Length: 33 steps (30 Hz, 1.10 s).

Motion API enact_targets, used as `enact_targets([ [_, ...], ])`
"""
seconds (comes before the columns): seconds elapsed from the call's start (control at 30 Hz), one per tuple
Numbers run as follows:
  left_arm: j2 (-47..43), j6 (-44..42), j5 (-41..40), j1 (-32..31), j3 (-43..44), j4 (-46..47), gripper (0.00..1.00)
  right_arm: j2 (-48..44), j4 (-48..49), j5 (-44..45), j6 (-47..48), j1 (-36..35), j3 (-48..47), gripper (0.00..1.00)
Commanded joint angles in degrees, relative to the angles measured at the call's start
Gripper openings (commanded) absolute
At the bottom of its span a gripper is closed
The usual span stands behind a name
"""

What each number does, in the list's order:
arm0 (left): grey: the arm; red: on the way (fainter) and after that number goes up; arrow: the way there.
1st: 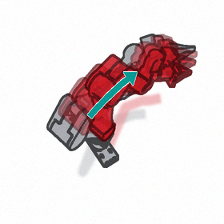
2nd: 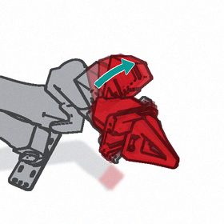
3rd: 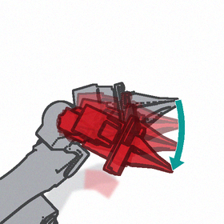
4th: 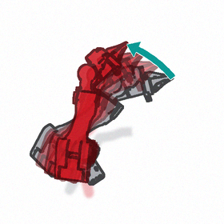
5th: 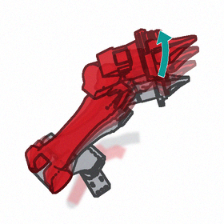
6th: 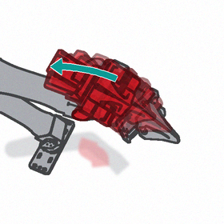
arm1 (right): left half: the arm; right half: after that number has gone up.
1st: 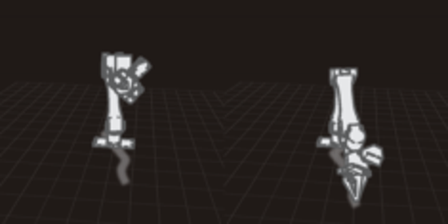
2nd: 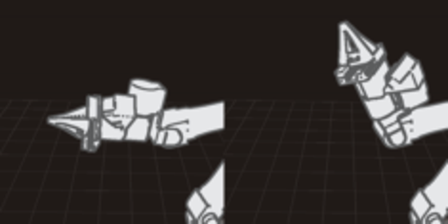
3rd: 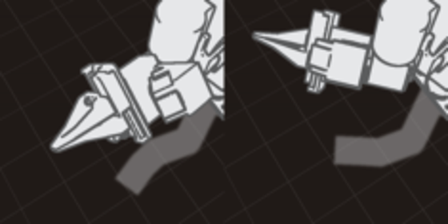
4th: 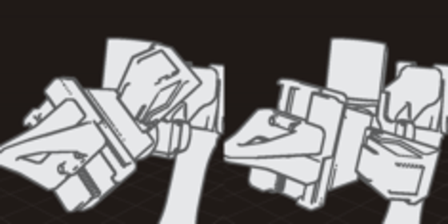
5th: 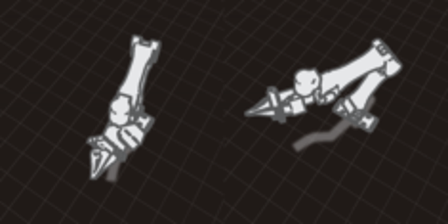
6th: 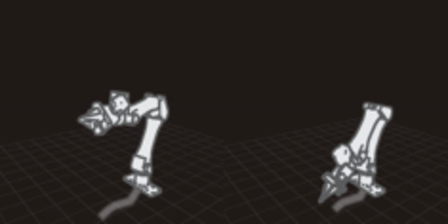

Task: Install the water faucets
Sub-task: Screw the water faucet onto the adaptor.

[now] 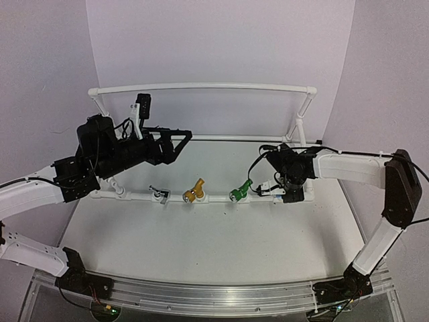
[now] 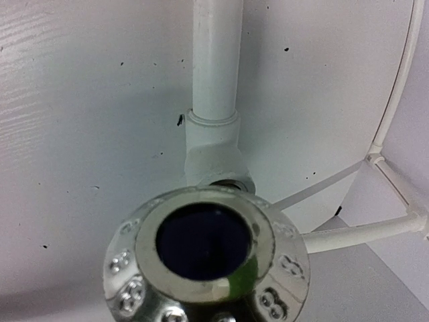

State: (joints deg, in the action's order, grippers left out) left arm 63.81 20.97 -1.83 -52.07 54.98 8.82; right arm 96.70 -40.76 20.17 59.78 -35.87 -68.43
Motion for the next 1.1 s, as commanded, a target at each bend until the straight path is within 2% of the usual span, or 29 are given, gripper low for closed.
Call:
enact_targets([
  [0.0,-1.2,-0.48,-1.1,0.35,1.51,-0.61,1.0,0.21,-6.01,5.17,9.46,-0.89,2.8,0.0],
  [0.27,-0.34,-0.67,-0.93,0.31,1.64,0.07,1.0,-2.31,-3.53,7.25,20.83,-1.6,5.06,0.0],
  [0.37,-0.21,-0.72,-0.9,0.31,1.71,0.1,1.0,-2.95,-2.6,6.47,22.01,-1.89,5.33,0.0],
  [0.53,-0.55,-0.77,-0.9,0.31,1.57,0.15,1.0,-0.45,-7.07,-0.53,11.97,-1.75,2.53,0.0],
  [0.7,-1.07,-0.65,-0.95,0.31,1.43,-0.06,1.0,-0.47,-7.61,-6.23,4.84,-0.44,2.56,0.0],
  [0.9,-1.1,-0.32,-0.99,0.3,0.94,0.53,1.0,0.6,-7.05,-10.9,-5.03,4.23,-0.34,0.0],
  [1.07,-0.81,-0.37,-0.97,0.35,1.06,0.98,1.0,2.13,-5.68,-12.28,-18.67,5.09,0.29,0.0],
])
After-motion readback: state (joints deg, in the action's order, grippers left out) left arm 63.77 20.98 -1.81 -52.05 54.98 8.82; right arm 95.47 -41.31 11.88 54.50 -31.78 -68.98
